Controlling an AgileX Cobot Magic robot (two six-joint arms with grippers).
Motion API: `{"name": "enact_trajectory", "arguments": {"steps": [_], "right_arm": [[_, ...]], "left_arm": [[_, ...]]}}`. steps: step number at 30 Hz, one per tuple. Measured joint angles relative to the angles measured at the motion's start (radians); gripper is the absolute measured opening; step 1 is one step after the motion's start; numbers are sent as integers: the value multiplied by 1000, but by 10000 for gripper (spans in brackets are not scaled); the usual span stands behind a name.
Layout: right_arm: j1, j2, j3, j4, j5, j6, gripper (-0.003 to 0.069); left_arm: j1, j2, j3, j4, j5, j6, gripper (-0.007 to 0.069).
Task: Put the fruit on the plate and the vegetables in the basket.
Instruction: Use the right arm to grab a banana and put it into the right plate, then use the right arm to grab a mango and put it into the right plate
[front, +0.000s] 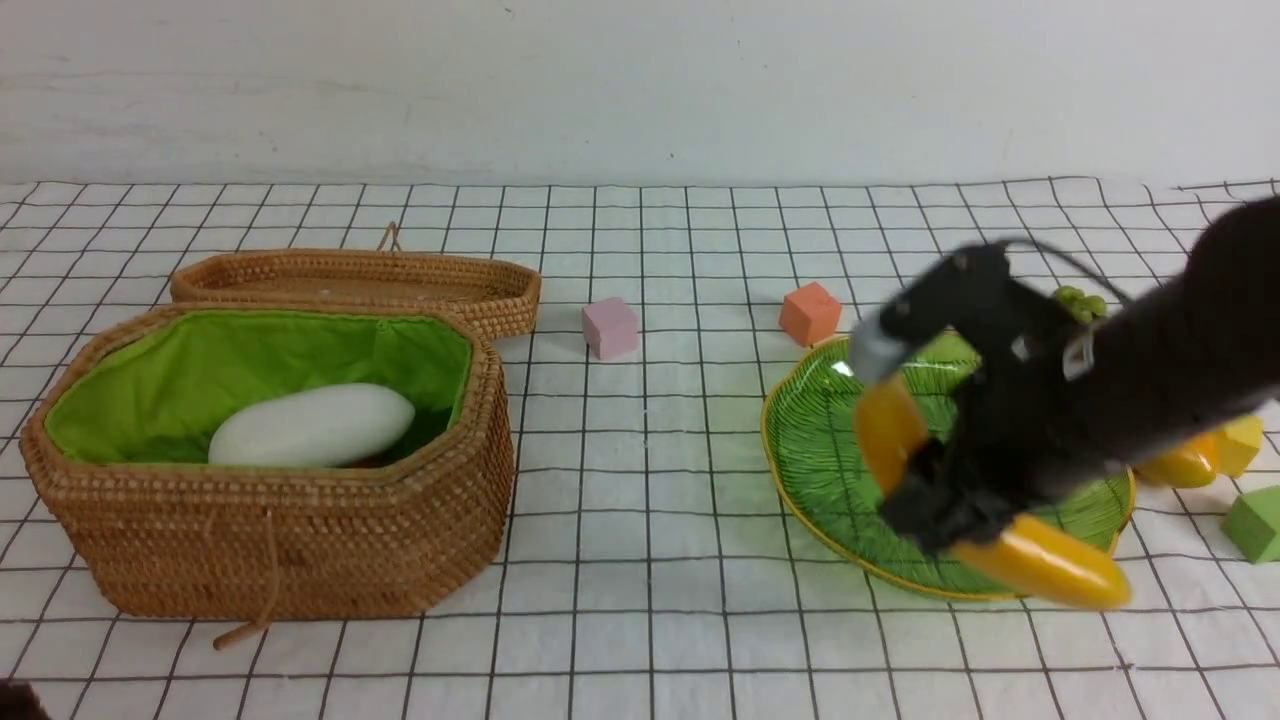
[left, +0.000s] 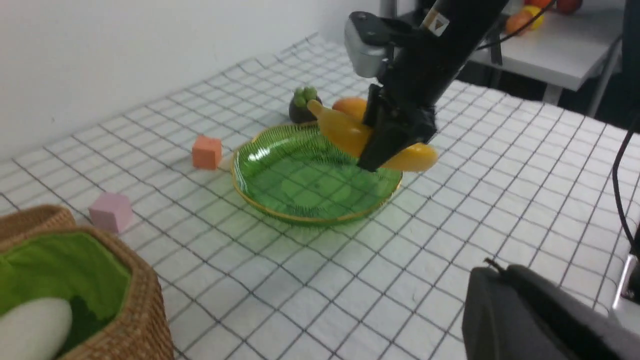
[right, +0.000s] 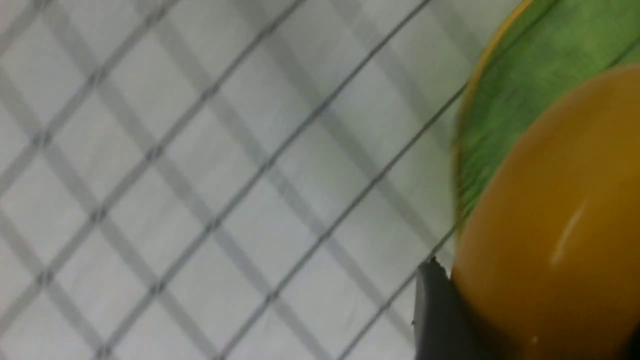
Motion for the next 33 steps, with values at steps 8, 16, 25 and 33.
{"name": "enact_trajectory", "arguments": {"steps": [8,16,25,33], "right_arm": [[-119,368,-319,6,8,209,332],[-158,525,-485,-22,187,288,468],[-242,400,-549,-197,378,475,642],[-458,474,-551,-226,342,593,552]], "left_arm": [[0,0,0,-7,-36,-18,-13],[0,0,0,-20,-30,-24,-13],[0,4,0,-20,-31,-24,-13],[0,83,0,2,-66,-24,-13]]}}
